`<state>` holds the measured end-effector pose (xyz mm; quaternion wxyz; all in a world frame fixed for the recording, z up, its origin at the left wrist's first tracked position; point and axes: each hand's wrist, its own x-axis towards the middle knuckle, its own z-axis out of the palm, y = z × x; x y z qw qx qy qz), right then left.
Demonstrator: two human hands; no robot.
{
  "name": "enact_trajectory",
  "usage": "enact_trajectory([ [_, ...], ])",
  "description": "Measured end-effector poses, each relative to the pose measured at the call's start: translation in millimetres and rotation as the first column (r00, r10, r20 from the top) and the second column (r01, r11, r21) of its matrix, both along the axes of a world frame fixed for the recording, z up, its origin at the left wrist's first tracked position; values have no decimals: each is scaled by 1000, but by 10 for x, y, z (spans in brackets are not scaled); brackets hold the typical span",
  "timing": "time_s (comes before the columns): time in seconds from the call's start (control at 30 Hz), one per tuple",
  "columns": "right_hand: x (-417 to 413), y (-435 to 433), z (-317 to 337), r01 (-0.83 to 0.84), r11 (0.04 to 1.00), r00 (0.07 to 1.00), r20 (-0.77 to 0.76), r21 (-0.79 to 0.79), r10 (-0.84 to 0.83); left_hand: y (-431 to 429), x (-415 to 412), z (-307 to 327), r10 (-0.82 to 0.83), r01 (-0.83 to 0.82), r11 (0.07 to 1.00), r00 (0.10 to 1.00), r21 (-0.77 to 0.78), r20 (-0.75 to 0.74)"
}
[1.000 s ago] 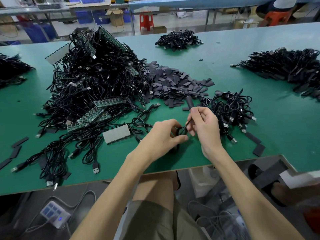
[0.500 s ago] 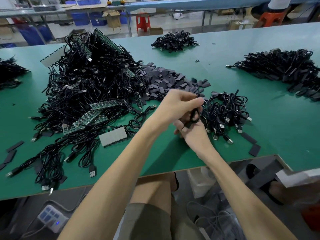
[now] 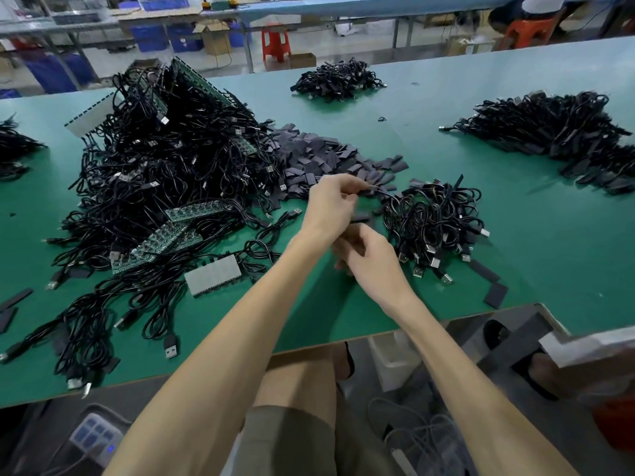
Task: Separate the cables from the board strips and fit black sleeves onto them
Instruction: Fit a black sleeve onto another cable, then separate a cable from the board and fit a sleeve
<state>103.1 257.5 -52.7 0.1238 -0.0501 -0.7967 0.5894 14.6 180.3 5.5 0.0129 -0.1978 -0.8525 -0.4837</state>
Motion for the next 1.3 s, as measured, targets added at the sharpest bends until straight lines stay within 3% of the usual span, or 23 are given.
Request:
enact_trajectory([
  [0.2, 20, -3, 11, -10, 1000, 1000, 5, -13, 10, -343, 30, -127, 23, -42, 973, 996, -229, -84],
  [0.37, 21, -1, 8, -22, 998, 1000, 1, -63, 23, -906, 224, -88, 176, -266, 868, 955, -419, -241],
  [0.53, 34, 5, 7, -45, 997, 999, -5, -66, 45, -1385, 413, -22, 410, -402, 684, 902, -609, -135],
  [0.7, 45, 9, 18, -45, 998, 999, -4, -37, 44, -1630, 465, -24, 478, -367, 640, 878, -675, -24],
  [0.8, 54, 6, 26, -49, 998, 999, 4, -27, 50, -1649, 518, -85, 452, -385, 707, 891, -593, -40],
  [0.9, 63, 9, 36, -76, 997, 997, 4, -4, 76, -1588, 586, -137, 429, -415, 815, 901, -404, -59],
  [1.03, 86, 6, 50, -154, 987, 988, -19, 54, 155, -1367, 704, -161, 321, -318, 933, 947, -167, -7],
  [1.13, 101, -10, 50, -198, 975, 978, -49, 100, 204, -1143, 773, -222, 238, -238, 971, 971, -3, -19],
  [1.3, 81, 11, 22, -153, 961, 983, -59, 232, 171, -923, 776, -320, 157, -157, 988, 986, -6, -62],
])
